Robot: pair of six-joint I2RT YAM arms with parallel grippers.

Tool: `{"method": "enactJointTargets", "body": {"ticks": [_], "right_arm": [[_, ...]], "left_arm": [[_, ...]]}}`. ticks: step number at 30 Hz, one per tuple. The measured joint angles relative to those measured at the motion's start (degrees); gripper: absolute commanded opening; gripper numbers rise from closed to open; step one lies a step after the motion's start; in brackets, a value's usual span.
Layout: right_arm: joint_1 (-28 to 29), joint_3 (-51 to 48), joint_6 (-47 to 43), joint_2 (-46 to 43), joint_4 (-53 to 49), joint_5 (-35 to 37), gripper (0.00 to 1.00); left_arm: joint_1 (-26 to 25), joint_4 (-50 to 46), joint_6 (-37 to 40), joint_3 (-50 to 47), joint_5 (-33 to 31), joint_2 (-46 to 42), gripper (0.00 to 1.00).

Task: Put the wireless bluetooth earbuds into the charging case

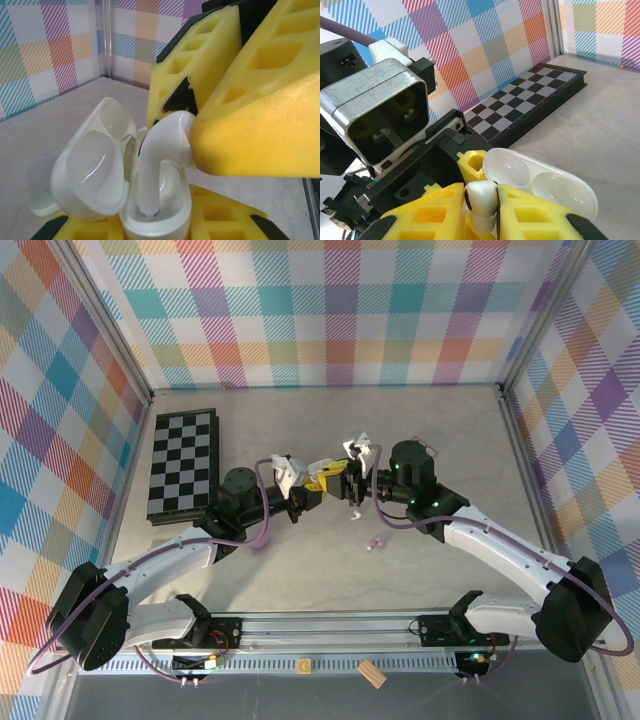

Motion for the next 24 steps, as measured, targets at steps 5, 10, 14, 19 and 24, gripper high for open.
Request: {"method": "enactJointTargets", "body": {"ticks": [5, 10, 14, 19, 24], "right_arm": [[0.0, 0.7, 0.0, 0.3, -1.5, -0.4, 0.22], [0.0, 2.0, -0.3, 0.3, -4.6, -0.4, 0.22], [0.0, 3.0, -0.3, 0.3, -7.3, -0.7, 0.22], [0.0, 3.0, -0.2, 0.3, -9.0, -1.7, 0.21], [0.0, 3.7, -0.2, 0.4, -10.3, -1.9, 0.21]], "left_arm": [[0.0, -0.3, 0.4, 0.0, 0.0, 0.0, 0.01], [0.0, -0.6, 1.4, 0.0, 0.1, 0.0, 0.01], [0.0, -0.9, 2.6, 0.0, 0.1, 0.0, 0.01], [0.0, -1.7, 3.3, 0.0, 0.0, 0.0, 0.01], [0.0, -2.0, 4.3, 0.0, 0.2, 0.0, 0.02]]}}
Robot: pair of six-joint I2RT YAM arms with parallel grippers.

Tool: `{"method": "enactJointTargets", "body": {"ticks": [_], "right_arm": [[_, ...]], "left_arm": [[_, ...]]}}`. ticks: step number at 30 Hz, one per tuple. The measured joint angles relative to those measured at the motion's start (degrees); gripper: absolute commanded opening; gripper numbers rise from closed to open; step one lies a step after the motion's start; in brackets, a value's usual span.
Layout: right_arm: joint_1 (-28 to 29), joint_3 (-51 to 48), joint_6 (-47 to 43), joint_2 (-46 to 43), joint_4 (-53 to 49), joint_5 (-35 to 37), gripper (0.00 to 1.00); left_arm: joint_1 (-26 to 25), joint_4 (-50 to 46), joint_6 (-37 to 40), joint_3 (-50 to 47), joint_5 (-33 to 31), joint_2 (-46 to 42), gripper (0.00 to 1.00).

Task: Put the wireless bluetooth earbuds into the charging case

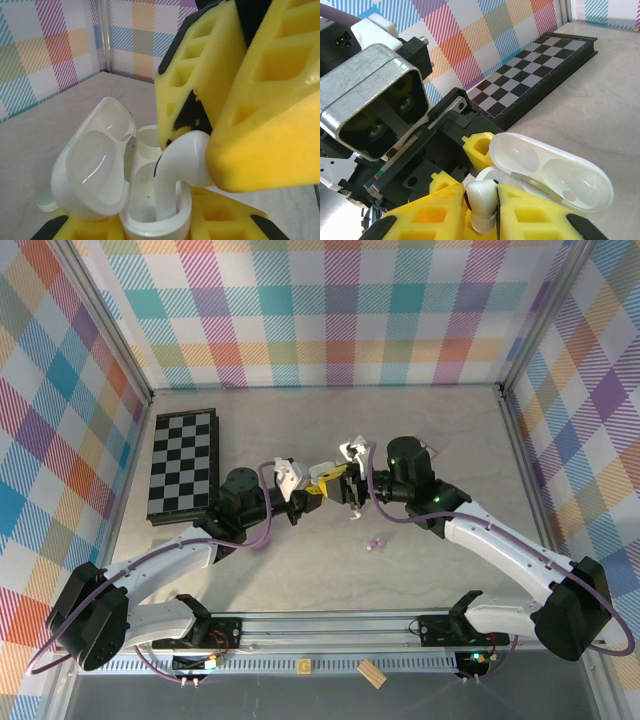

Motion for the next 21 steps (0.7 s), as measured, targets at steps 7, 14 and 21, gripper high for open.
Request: {"method": "enactJointTargets", "body": {"ticks": [7, 14, 21], "right_arm": [[0.0, 2.3, 0.5, 1.9, -3.0, 0.7, 0.22], [0.2, 5.6, 1.3, 4.0, -6.7, 1.8, 0.22], [0.2, 9.5, 1.5, 6.3, -11.3, 1.8, 0.23]], "left_arm": [[0.1, -0.9, 0.6, 0.0, -0.5, 0.0, 0.02], [0.3, -1.2, 0.6, 0.0, -1.4, 0.0, 0.02], [0.5, -1.4, 0.9, 0.0, -1.7, 0.0, 0.02]]}}
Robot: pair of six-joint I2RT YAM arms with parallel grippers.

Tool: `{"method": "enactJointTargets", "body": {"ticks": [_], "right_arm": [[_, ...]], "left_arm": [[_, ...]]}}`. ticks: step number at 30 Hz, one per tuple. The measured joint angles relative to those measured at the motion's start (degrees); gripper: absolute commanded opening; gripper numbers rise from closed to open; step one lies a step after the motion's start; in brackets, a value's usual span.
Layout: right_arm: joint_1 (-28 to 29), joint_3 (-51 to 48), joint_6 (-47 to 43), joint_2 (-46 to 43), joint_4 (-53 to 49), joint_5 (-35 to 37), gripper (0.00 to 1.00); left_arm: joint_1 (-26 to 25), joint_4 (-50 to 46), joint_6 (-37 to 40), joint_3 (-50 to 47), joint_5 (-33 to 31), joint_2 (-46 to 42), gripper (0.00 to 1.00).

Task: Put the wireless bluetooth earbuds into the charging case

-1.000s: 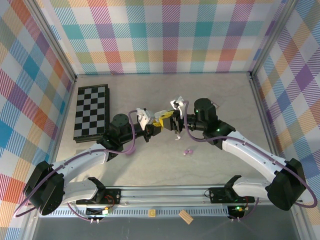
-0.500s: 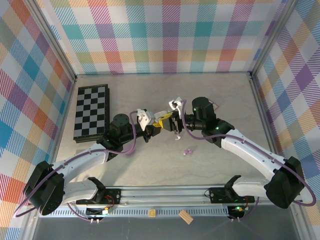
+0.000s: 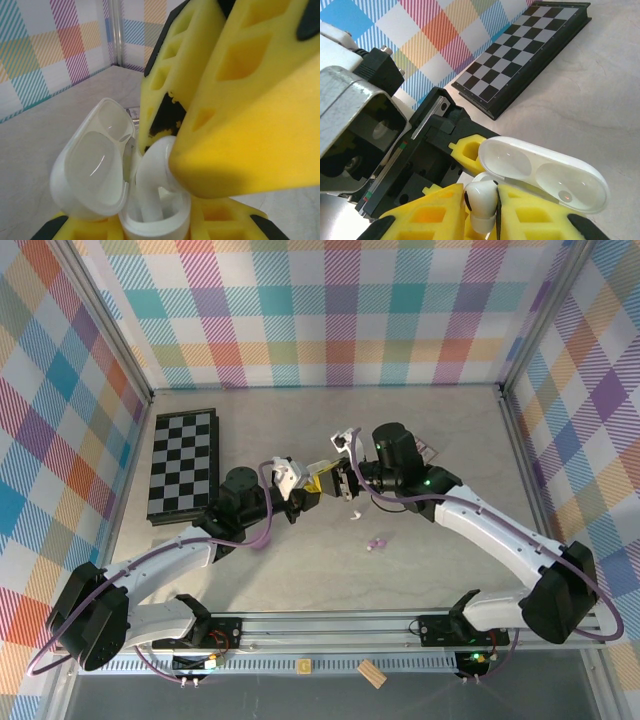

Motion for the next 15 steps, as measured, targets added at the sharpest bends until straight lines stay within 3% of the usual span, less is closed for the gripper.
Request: {"method": "enactJointTargets", "body": {"ticks": [15], "right_arm": [[0.5, 4.0, -0.3, 1.8, -5.9, 2.1, 0.29]], "left_arm": [[0.0, -0.5, -0.2, 0.0, 0.0, 0.0, 0.02]]}}
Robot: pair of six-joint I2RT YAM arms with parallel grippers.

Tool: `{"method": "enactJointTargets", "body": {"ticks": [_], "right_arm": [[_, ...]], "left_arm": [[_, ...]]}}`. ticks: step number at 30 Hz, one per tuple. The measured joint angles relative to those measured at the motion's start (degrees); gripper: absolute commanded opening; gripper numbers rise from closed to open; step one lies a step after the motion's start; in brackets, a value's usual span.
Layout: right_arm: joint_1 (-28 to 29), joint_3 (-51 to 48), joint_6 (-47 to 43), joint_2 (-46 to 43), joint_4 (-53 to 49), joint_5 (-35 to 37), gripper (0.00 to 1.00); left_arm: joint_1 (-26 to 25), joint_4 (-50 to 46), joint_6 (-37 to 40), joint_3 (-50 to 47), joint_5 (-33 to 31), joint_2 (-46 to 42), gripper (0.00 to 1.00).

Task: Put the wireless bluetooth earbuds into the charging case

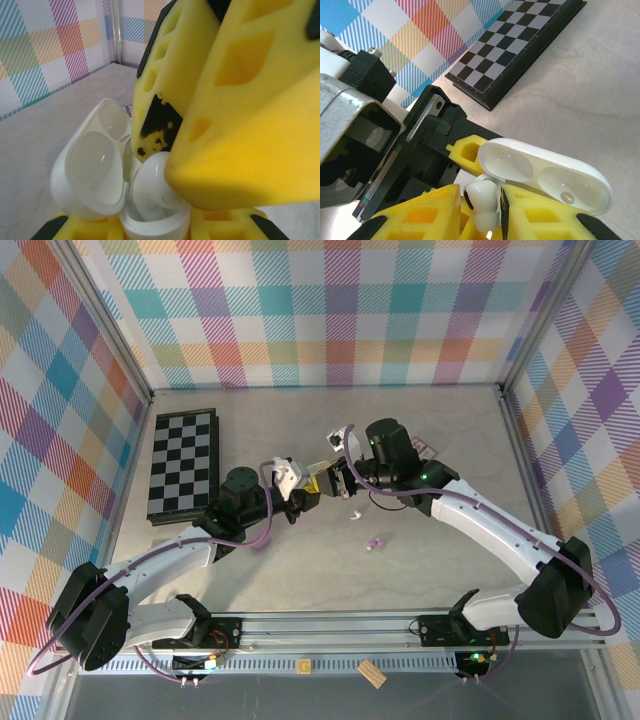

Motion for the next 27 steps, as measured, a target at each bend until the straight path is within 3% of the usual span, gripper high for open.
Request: {"method": "enactJointTargets", "body": {"ticks": [13, 27], "right_arm": [[0.3, 0.4, -3.4, -0.5, -0.2, 1.8, 0.44], [0.2, -0.1, -6.4, -3.2, -1.2, 8.3, 0.54]], "left_arm": [[-0.1, 0.8, -0.7, 0.0, 1.5, 0.0, 0.01], [0.0, 2.3, -1.6, 0.0, 2.5, 0.0, 0.01]]}}
